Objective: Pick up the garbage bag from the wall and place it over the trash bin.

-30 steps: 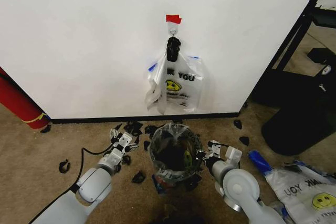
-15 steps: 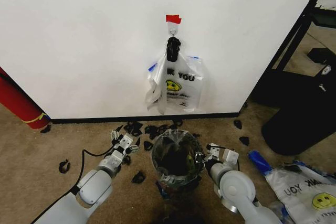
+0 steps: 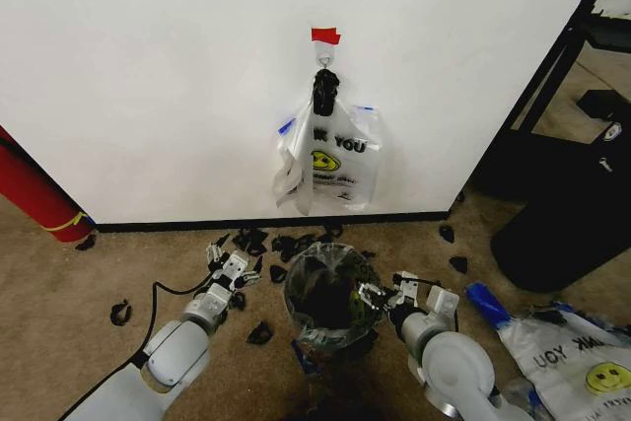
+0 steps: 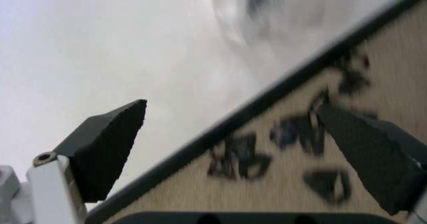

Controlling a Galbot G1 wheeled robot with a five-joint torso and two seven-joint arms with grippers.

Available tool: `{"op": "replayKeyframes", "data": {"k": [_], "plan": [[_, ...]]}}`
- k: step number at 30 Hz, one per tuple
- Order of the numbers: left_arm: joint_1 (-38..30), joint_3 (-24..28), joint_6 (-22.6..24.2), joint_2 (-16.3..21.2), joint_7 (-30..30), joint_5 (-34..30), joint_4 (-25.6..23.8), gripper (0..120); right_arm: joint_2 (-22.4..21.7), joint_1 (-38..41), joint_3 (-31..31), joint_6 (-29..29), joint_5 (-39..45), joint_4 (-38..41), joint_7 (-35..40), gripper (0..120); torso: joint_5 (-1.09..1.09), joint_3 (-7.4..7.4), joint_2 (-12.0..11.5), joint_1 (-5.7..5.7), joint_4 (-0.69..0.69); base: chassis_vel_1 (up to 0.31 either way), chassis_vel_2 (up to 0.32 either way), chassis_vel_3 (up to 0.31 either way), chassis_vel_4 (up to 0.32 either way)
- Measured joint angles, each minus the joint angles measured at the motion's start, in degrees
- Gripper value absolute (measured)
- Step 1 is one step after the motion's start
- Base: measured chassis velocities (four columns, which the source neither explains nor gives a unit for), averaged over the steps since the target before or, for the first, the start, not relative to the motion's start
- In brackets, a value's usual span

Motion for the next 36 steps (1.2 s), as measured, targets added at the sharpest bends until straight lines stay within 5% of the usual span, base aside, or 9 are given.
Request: {"op": "replayKeyframes", "data": {"k": [1, 3, 5, 7, 9, 12, 16, 22, 36], "plan": [[-0.3, -0.5, -2.0, -0.9, -0.8, -1.9, -0.5, 100, 0.1, -0.6, 0.0, 7.3, -5.6, -0.5, -4.8, 94, 0.00, 0.00, 0.0, 0.00, -0.01, 0.000, 0.000, 0.000, 0.000], [-0.4, -0.8, -2.9, -1.3, -0.9, -2.7, -0.7, 100, 0.2, -0.8, 0.1, 10.1, -7.8, -1.0, -6.9, 96, 0.00, 0.00, 0.0, 0.00, -0.01, 0.000, 0.000, 0.000, 0.000], [-0.6, -1.9, -7.1, -3.0, -0.4, -6.4, -1.5, 100, 1.5, -1.3, 1.9, 21.0, -17.5, -4.0, -15.1, 99, 0.01, 0.00, 0.0, 0.00, -0.01, 0.000, 0.000, 0.000, 0.000], [0.1, -7.1, -20.4, -8.8, 7.2, -11.2, -1.3, 100, 5.3, -1.0, 8.4, 39.6, -36.7, -10.7, -24.4, 100, 0.04, 0.00, 0.0, 0.00, -0.02, 0.000, 0.000, 0.000, 0.000], [0.3, -8.1, -22.3, -10.0, 8.3, -11.2, -1.0, 100, 6.1, -1.0, 9.6, 42.1, -40.1, -11.4, -24.8, 100, 0.05, 0.00, 0.0, 0.00, -0.02, 0.000, 0.000, 0.000, 0.000], [3.1, -14.9, -29.1, -17.8, 13.2, -8.2, -1.2, 100, 10.3, -3.0, 14.5, 48.4, -51.7, -12.2, -24.2, 100, -0.02, 0.00, 0.0, 0.00, 0.00, 0.000, 0.000, 0.000, 0.000], [7.2, -21.0, -29.0, -22.7, 15.9, -8.4, -4.9, 100, 14.1, -7.6, 15.4, 47.7, -49.6, -9.8, -23.0, 100, 0.00, 0.00, 0.0, 0.00, 0.00, 0.000, 0.000, 0.000, 0.000], [8.6, -24.5, -28.3, -23.7, 18.1, -9.2, -6.2, 100, 15.6, -9.9, 14.6, 45.7, -48.0, -7.5, -23.0, 100, 0.01, 0.00, 0.0, -0.01, -0.01, 0.000, 0.000, 0.000, 0.000], [10.1, -24.1, -26.1, -24.8, 20.3, -10.4, -7.9, 100, 16.6, -10.2, 13.8, 45.1, -48.3, -6.5, -21.8, 100, 0.00, 0.00, 0.0, 0.00, -0.01, 0.000, 0.000, 0.000, 0.000]]}}
